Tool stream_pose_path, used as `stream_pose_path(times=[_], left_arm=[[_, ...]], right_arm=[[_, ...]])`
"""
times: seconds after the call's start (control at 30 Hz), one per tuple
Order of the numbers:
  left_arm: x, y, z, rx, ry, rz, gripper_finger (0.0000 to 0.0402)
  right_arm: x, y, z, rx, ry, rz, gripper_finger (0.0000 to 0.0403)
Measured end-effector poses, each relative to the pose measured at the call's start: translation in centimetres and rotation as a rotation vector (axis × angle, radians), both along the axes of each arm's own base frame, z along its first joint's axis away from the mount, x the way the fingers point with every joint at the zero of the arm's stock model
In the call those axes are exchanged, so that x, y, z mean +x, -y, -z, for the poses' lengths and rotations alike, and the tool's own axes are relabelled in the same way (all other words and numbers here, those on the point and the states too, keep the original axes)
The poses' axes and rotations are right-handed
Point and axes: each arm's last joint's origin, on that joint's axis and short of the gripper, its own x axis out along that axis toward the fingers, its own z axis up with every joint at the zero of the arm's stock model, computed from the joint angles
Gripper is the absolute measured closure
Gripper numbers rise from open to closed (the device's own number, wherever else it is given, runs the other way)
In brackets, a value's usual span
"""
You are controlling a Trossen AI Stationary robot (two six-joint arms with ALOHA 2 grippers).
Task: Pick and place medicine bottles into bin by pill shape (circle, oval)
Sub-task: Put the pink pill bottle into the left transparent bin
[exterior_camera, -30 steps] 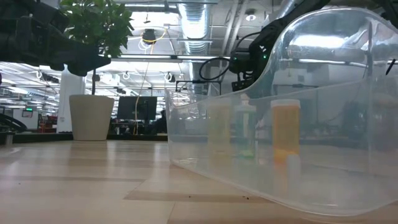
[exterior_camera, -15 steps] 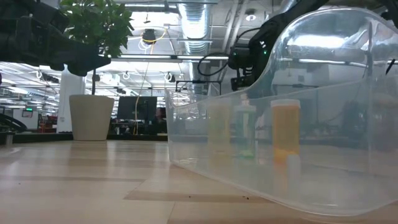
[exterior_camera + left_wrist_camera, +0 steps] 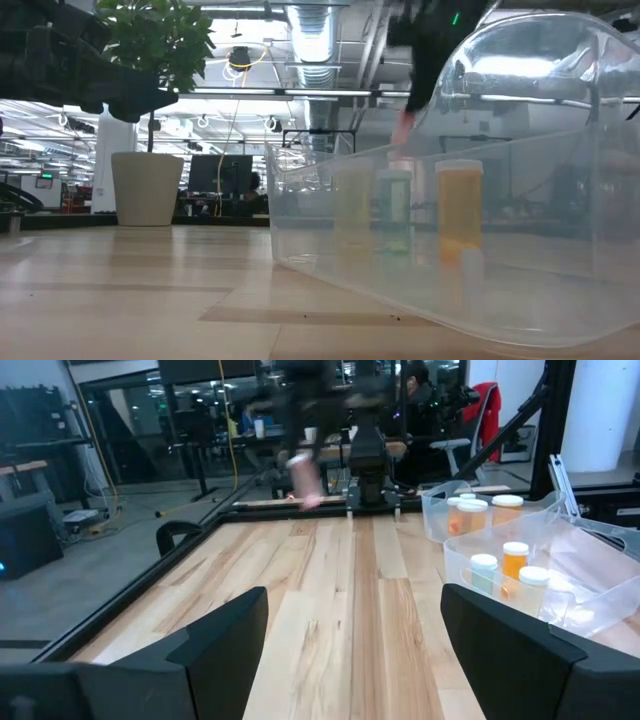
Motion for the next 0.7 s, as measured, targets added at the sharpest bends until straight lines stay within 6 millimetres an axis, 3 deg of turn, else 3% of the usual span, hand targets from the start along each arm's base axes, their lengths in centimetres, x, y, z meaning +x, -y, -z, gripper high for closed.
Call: stream_pose_path(times=[0.13,0.3,0.5,0.7], left_arm=[[0.0,0.0,0.0,0.000,0.000,0.000,0.0109],[0.0,0.0,0.0,0.000,-0.001,0.000,0.0109],[0.0,0.0,0.0,0.000,0.000,0.000,0.0109],[0.0,0.0,0.0,0.000,0.000,0.000,0.0109]], right_arm=[[-0.5,-6.2,-2.2,0.040,0.115,-0.134,0.0295],[-1.1,-13.6,-3.1,0.085,0.209,-0.263,0.0295],[-0.9,-20.4,-1.1,0.059,0.211,-0.360,0.0295],[0.3,-24.8,1.0,0.037,0.108,-0.393,0.0295]])
